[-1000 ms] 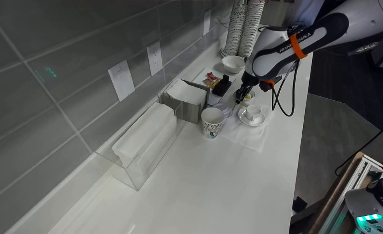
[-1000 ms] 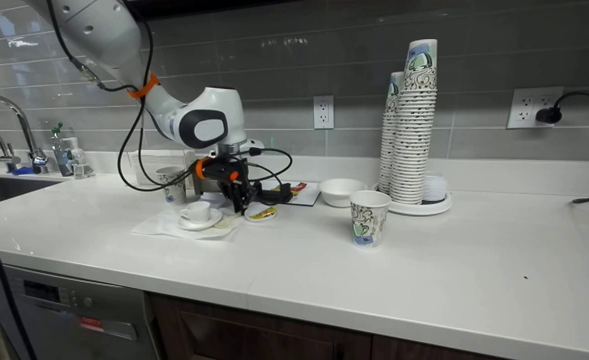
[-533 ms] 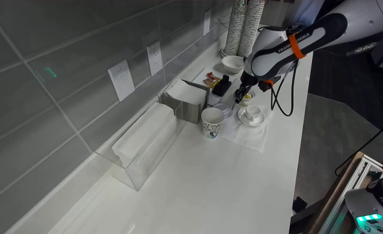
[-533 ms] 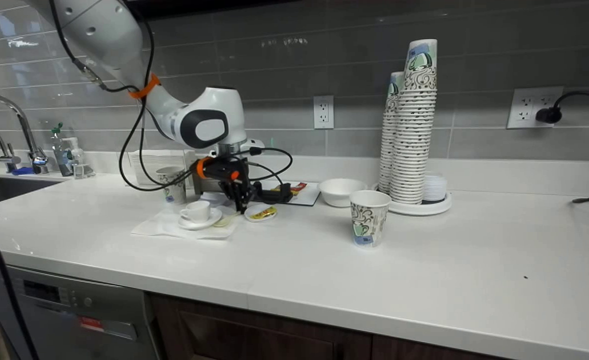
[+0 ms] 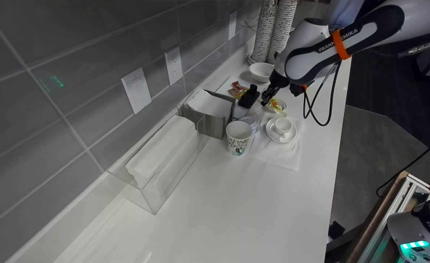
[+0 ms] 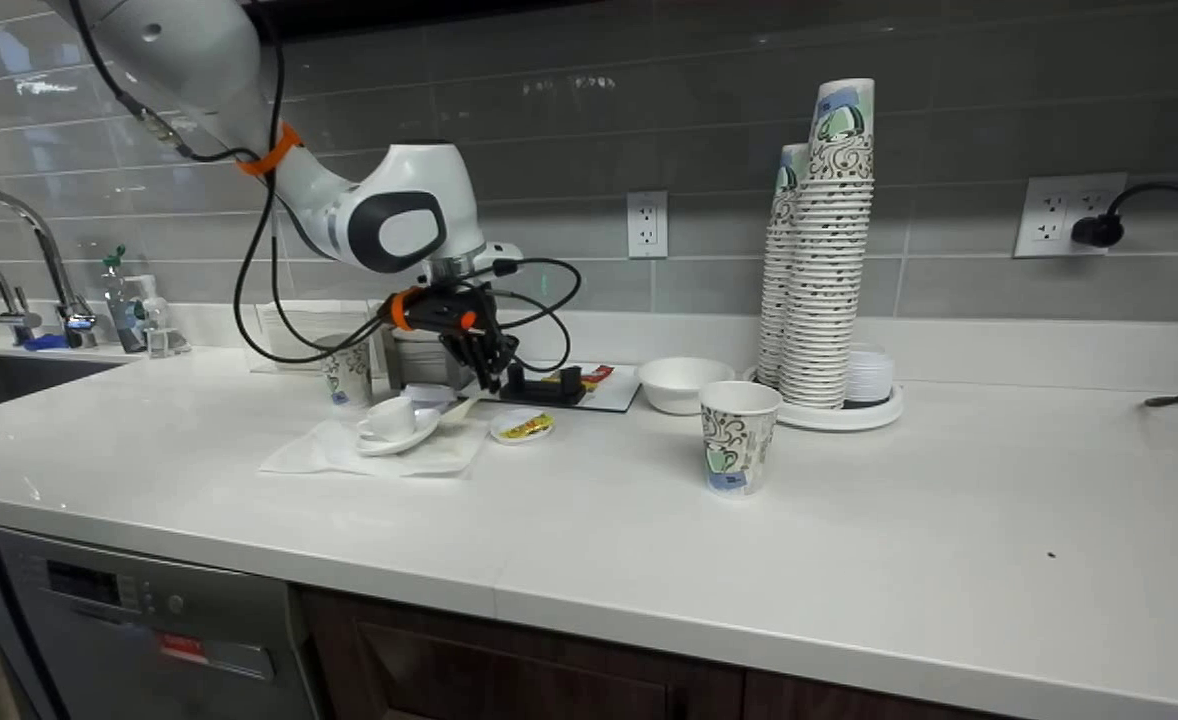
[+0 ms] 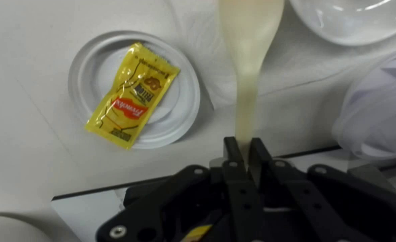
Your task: Move the spoon to the white bowl
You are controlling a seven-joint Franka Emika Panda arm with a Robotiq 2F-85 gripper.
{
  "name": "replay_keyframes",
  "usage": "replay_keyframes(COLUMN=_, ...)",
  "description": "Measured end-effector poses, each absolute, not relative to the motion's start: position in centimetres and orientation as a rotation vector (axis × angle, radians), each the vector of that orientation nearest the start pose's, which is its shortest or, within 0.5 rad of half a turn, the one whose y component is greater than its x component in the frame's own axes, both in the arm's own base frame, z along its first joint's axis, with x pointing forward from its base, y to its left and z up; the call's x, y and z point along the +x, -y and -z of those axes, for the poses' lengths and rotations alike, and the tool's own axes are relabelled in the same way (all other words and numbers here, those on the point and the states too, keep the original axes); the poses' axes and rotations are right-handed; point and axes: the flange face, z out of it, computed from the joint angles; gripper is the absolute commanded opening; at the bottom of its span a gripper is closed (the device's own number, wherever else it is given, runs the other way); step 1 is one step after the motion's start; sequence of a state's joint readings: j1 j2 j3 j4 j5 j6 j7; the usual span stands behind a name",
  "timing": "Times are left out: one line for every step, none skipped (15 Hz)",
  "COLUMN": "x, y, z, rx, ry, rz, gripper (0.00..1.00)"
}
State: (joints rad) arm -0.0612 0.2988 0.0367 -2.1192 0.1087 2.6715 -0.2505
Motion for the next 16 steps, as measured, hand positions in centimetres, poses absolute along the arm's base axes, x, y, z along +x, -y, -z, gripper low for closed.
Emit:
replay_keyframes(x=60.0, y=1.7, z=-30.6, rx=-3.074, ry=0.21, rz=0.441, gripper=0.03)
replay_keyframes(x=60.0, y=1.6, z=-31.4, rx=-3.081, ry=0.217, rz=0.483, gripper=0.03)
replay_keyframes(x=60.0, y=1.5, z=-32.2, rx=-3.088, ry=0.223, rz=0.522, gripper=0.03)
replay_keyframes(x=59.9, y=1.5, z=-32.8, rx=-3.097, ry=0.227, rz=0.555, gripper=0.03)
replay_keyframes(x=59.8, y=1.5, z=-33.2, rx=-3.105, ry=0.229, rz=0.582, gripper=0.03)
replay_keyframes(x=59.7, y=1.6, z=-33.6, rx=-3.112, ry=0.224, rz=0.61, gripper=0.03)
replay_keyframes(x=59.7, y=1.9, z=-34.0, rx=-3.119, ry=0.204, rz=0.646, gripper=0.03)
replay_keyframes(x=59.7, y=2.3, z=-34.5, rx=-3.121, ry=0.161, rz=0.684, gripper=0.03)
replay_keyframes(x=59.7, y=3.0, z=-35.1, rx=-3.116, ry=0.082, rz=0.721, gripper=0.03)
replay_keyframes(x=59.6, y=3.8, z=-35.9, rx=-3.107, ry=-0.004, rz=0.749, gripper=0.03)
replay_keyframes(x=59.5, y=4.8, z=-36.9, rx=-3.097, ry=-0.089, rz=0.773, gripper=0.03)
replay_keyframes(x=59.3, y=5.9, z=-38.0, rx=-3.085, ry=-0.175, rz=0.795, gripper=0.03)
replay_keyframes(x=59.0, y=7.2, z=-39.2, rx=-3.072, ry=-0.261, rz=0.811, gripper=0.03)
replay_keyframes(x=58.6, y=8.6, z=-40.3, rx=-3.058, ry=-0.345, rz=0.823, gripper=0.03)
replay_keyframes(x=58.1, y=10.1, z=-41.3, rx=-3.043, ry=-0.428, rz=0.832, gripper=0.03)
replay_keyframes(x=57.7, y=11.7, z=-42.2, rx=-3.025, ry=-0.513, rz=0.843, gripper=0.03)
